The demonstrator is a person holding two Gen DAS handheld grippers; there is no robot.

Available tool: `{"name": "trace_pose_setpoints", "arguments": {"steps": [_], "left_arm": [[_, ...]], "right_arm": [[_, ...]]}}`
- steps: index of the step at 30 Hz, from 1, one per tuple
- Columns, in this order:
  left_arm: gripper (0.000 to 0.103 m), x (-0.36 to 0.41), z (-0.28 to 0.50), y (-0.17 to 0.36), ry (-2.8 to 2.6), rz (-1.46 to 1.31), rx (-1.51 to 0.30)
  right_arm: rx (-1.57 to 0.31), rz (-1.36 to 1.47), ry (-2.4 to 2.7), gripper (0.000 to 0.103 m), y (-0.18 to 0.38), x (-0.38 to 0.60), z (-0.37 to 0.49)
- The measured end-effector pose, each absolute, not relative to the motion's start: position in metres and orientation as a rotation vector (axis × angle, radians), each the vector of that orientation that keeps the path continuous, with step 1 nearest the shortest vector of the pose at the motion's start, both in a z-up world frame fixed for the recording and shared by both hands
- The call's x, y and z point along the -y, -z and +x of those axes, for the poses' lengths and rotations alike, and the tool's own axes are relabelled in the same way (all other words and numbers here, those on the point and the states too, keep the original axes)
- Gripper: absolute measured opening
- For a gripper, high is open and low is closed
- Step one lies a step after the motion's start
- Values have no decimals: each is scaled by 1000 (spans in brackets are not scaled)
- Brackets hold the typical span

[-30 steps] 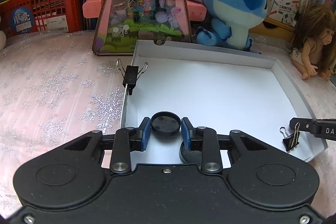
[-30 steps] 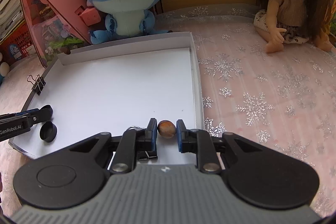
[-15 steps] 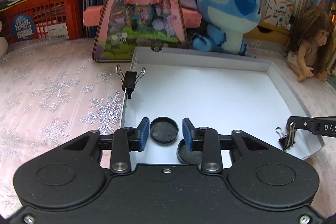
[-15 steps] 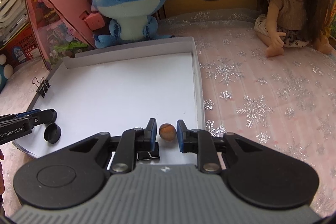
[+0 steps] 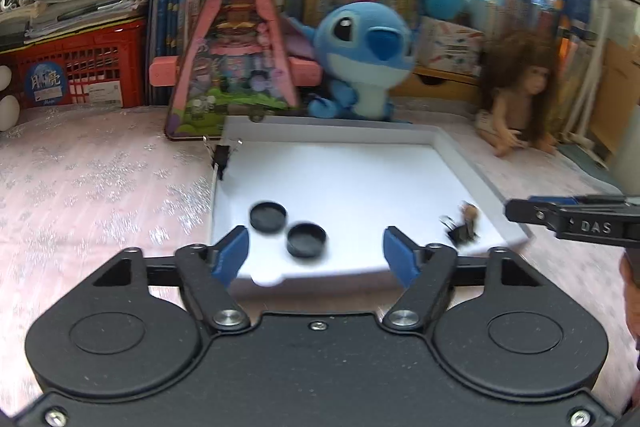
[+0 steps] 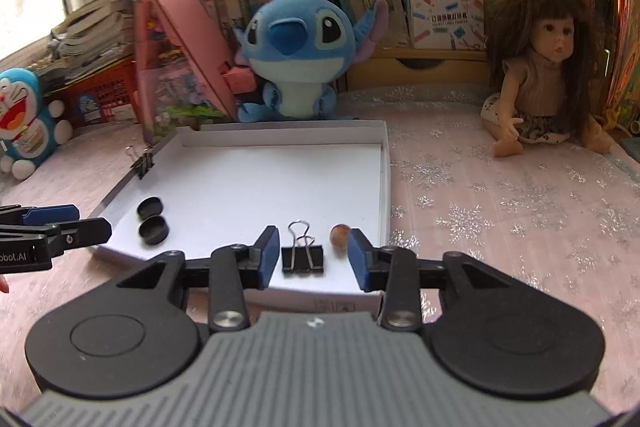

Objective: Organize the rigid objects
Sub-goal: 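Open both tools to release the lid and walnut into the tray, then move the left tool to the blue clip while the right tool approaches the other walnut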

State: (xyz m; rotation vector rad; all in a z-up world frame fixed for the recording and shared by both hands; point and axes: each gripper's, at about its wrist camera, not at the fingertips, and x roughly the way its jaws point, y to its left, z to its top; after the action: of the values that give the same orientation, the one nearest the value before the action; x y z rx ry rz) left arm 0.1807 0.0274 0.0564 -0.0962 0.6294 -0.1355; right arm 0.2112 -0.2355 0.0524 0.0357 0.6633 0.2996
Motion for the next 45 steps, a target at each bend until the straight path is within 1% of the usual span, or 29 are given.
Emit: {"name": "trace_pose_setpoints", "arguments": {"steps": [2, 5, 9, 12, 19, 21, 22, 24, 27, 34, 36, 37, 38, 39, 45], "left_arm": [[76, -24, 161, -57, 159, -90, -611], [80, -20, 135, -54, 188, -79, -595], [81, -16, 104, -47, 204, -57, -589], [81, -15, 84, -40, 209, -42, -591], [80, -13, 46, -25, 220, -5, -606], [72, -14, 39, -22, 224, -13, -620], [70, -16, 36, -21, 227, -20, -628], [60, -19, 33, -19, 232, -37, -641], [50, -20, 29, -16, 253, -53, -663], [38, -16, 31, -10, 260, -67, -691], [32, -15, 33, -9, 258, -76, -692], [31, -15, 34, -9, 254, -77, -689], [27, -14, 34, -9, 248, -72, -684], [25, -14, 34, -9, 240, -65, -681], [25, -18, 38, -8, 201, -67, -690]], "right_arm": [[-632, 14, -313, 63, -52, 235, 196], [-594, -15, -341, 70, -51, 234, 172], [-557, -46, -369, 78, -46, 232, 143], [-537, -88, -373, 81, -39, 229, 125], [-520, -144, -377, 83, -24, 228, 93], [-521, -149, -373, 83, -21, 230, 87], [-522, -153, -372, 83, -19, 230, 85], [-525, -162, -366, 83, -15, 232, 80], [-531, -165, -366, 83, -10, 235, 73], [-558, -142, -371, 83, -1, 240, 63], [-563, -140, -373, 83, 1, 240, 62], [-565, -142, -375, 83, 2, 240, 62], [-565, -144, -377, 83, 3, 239, 62], [-563, -147, -379, 83, 3, 239, 61], [-555, -157, -372, 80, 5, 237, 61]]}}
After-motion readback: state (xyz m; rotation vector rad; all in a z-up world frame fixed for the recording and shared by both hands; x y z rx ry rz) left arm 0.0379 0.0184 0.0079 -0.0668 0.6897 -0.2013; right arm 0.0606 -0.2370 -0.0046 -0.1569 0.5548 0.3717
